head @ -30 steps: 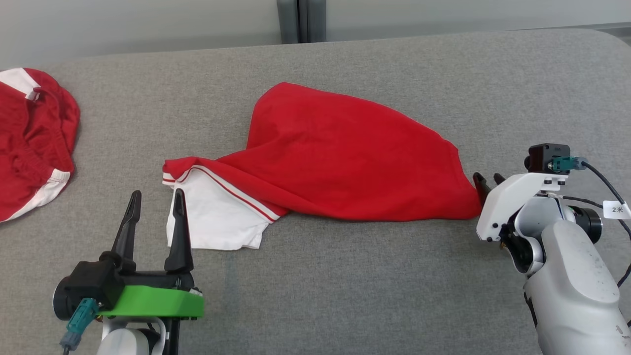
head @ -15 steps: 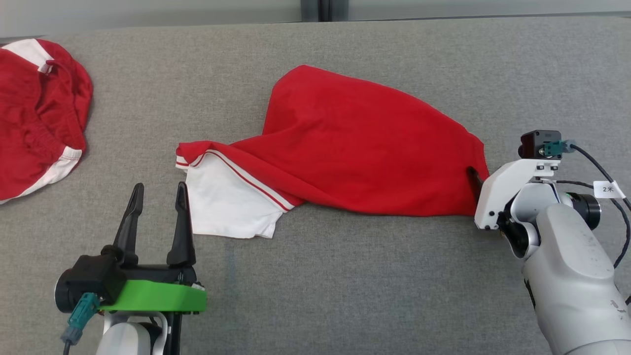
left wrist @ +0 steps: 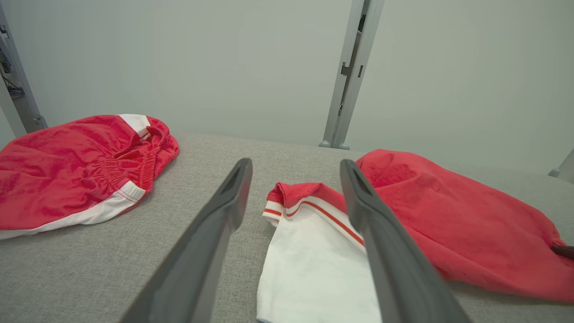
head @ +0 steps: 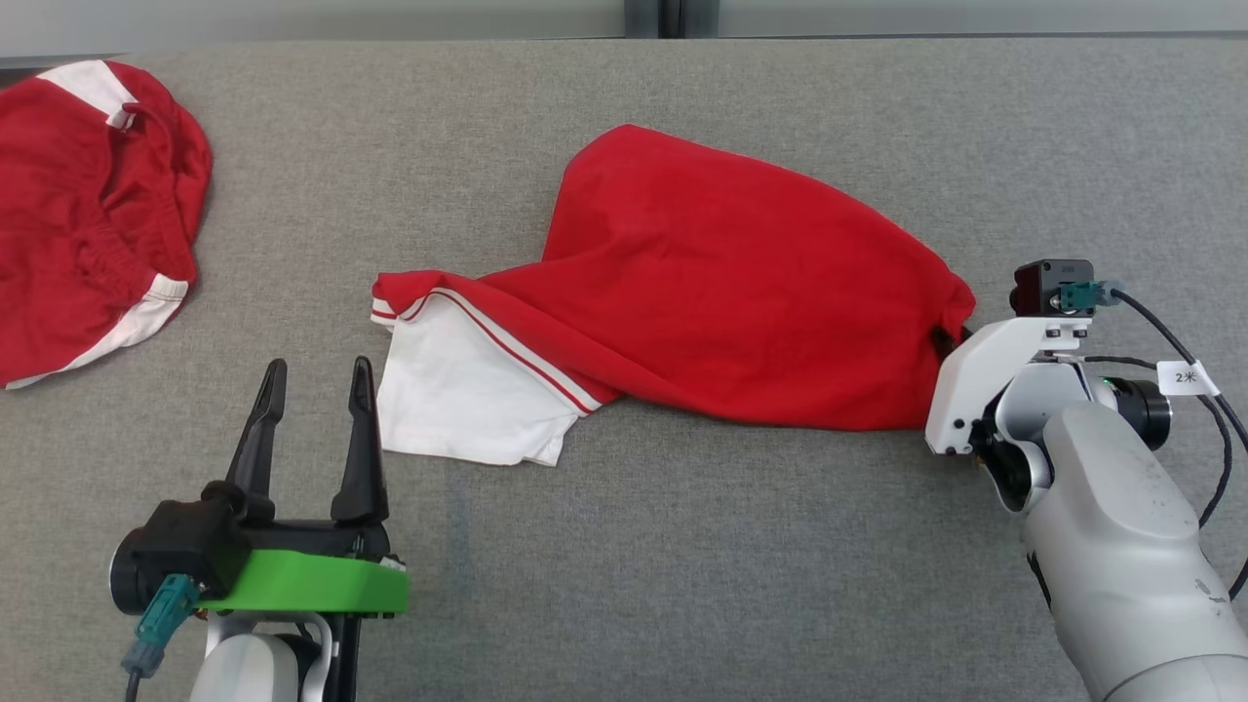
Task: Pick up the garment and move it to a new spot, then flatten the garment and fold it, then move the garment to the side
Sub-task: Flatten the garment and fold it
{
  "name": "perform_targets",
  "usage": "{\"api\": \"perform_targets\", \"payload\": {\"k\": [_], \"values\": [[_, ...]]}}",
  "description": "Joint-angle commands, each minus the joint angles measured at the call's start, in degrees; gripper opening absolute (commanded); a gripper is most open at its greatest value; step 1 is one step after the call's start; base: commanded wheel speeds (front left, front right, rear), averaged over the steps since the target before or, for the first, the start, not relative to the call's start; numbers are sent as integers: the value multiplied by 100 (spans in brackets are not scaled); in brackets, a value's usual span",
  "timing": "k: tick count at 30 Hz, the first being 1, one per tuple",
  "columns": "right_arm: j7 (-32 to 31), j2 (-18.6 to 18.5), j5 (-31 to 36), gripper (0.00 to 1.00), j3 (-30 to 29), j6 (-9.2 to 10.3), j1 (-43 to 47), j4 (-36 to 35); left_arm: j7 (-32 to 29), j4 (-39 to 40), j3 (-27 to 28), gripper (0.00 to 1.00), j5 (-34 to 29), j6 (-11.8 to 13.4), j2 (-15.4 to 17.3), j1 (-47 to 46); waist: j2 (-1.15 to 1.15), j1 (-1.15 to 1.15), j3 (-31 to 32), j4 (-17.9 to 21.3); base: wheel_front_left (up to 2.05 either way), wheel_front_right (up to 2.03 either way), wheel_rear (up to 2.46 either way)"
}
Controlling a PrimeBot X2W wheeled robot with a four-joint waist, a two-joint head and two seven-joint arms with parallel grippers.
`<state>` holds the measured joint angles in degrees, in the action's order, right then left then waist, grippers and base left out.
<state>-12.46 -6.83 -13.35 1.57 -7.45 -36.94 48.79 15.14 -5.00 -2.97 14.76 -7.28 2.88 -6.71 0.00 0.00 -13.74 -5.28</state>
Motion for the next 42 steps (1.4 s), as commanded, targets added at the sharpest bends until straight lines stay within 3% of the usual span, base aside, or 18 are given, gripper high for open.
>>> {"api": "perform_targets", "payload": {"k": [1,8,13,21,25,29,34,42], "values": [[81,5,-15,0,5,-3,23,84,1,-4,27,100,12,-10,2,1,0,0,24,6,0,0,0],[384,-133,-24,0,-67,1,67,-13,1,-32,42,100,40,-11,2,102,0,0,196,51,0,0,0],[520,-117,-180,0,-200,1,367,-617,1,-6,80,100,42,5,2,190,0,0,319,151,0,0,0],[117,7,-287,0,-612,0,1361,-2566,1,54,132,100,35,26,3,220,0,0,346,338,0,0,0],[-389,209,-192,0,-943,0,2104,-4125,1,61,108,100,51,29,4,177,0,0,317,361,0,0,0],[-837,345,-359,0,-1064,0,2523,-5032,1,82,102,100,65,28,4,147,0,0,266,350,0,0,0],[-1254,380,-366,0,-1156,-1,2334,-4806,1,113,84,100,78,22,4,57,0,0,97,309,0,0,0],[-1130,385,-107,0,-1555,-2,959,-2931,0,110,-68,100,70,4,4,-224,0,0,-311,44,0,0,0]]}}
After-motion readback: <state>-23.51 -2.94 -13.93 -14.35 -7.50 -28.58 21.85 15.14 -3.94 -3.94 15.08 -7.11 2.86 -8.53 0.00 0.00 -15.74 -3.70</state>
